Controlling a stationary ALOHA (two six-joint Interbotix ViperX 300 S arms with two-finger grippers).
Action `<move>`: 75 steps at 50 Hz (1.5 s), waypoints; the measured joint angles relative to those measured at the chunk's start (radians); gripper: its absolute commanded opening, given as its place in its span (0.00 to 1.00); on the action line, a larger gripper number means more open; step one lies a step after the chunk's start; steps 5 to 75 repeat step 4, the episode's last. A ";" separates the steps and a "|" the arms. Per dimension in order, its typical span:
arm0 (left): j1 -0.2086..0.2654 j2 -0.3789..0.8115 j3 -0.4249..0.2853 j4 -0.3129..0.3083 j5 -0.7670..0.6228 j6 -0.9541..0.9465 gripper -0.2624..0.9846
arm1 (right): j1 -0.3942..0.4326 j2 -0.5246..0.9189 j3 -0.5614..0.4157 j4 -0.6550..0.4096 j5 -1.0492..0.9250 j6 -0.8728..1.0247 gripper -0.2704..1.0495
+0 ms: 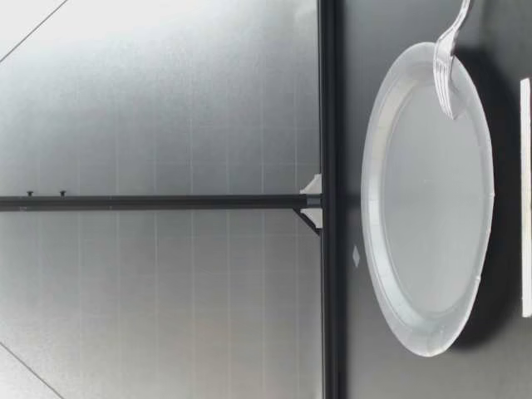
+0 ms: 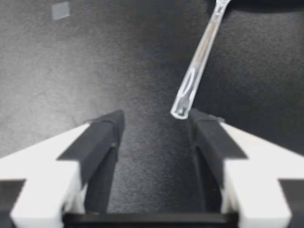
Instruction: Pick up the fork and place it on the plate.
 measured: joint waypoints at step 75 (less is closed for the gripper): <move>-0.002 0.000 0.003 0.000 0.006 0.012 0.84 | 0.000 0.008 0.000 0.000 -0.002 0.000 0.62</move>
